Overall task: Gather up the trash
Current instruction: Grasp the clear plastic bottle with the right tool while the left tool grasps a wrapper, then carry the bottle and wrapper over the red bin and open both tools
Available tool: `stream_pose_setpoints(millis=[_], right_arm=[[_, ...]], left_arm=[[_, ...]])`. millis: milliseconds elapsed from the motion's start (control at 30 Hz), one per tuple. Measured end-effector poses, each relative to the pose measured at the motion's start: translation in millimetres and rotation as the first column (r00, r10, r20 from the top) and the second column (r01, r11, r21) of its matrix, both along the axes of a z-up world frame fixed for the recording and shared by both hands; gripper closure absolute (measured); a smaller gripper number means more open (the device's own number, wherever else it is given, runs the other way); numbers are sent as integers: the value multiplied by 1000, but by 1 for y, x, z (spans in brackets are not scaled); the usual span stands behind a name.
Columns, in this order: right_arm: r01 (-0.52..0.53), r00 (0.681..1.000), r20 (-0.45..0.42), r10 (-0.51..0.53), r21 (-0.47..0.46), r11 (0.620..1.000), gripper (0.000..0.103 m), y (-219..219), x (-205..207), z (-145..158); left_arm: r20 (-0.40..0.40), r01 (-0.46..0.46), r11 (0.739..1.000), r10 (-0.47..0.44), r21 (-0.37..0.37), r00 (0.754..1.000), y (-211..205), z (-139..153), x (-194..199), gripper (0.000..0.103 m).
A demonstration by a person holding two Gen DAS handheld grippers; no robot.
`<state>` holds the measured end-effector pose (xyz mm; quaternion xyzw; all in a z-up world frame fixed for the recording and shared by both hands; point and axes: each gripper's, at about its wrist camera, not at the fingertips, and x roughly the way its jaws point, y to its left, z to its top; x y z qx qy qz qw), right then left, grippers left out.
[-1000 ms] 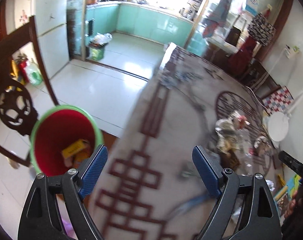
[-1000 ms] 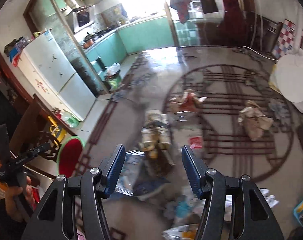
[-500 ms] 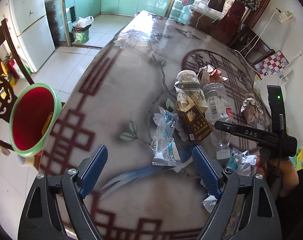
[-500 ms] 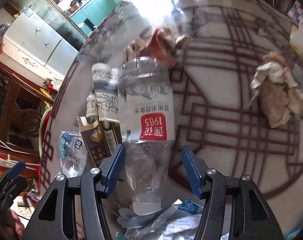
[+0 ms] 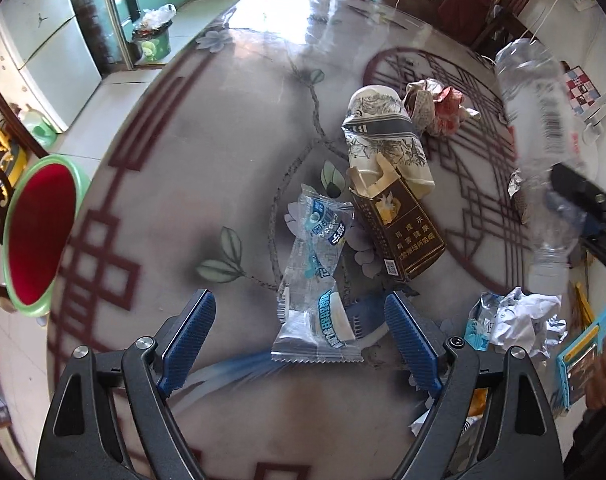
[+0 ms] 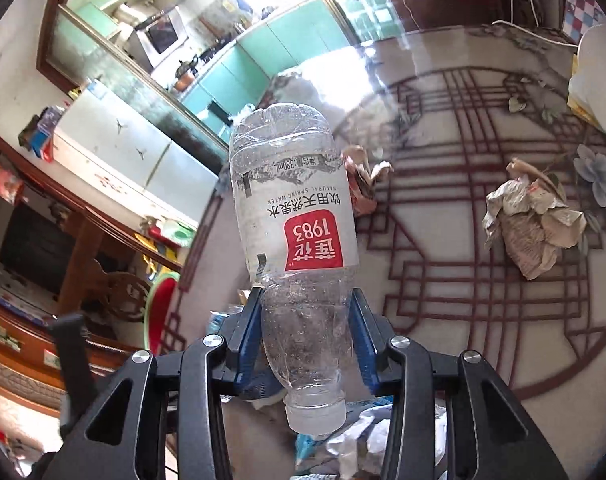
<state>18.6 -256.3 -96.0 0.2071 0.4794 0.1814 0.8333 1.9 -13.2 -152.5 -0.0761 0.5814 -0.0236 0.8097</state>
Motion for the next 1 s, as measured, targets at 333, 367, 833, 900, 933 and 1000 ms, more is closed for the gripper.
stream_pose_setpoints(millis=[333, 367, 833, 900, 933, 1000], right_arm=[[38, 995, 97, -36, -18, 999, 64, 19, -21, 38], [41, 994, 99, -39, -17, 999, 64, 18, -21, 38], [30, 987, 156, -29, -2, 1000, 64, 36, -22, 55], [29, 986, 165, -29, -1, 1000, 64, 43, -24, 59], [30, 985, 168, -30, -2, 1000, 64, 46, -25, 60], [35, 984, 175, -33, -12, 999, 64, 56, -28, 64]], left_arm=[[-51, 22, 997, -26, -69, 998, 0, -15, 9, 82], [-50, 20, 997, -24, -79, 998, 1, -16, 8, 83], [242, -58, 993, 81, -98, 967, 49, 87, -2, 91], [272, -71, 992, 98, -108, 957, 58, 98, -3, 91], [286, -74, 991, 104, -115, 952, 63, 102, -4, 91], [315, -78, 990, 111, -115, 943, 74, 110, -7, 91]])
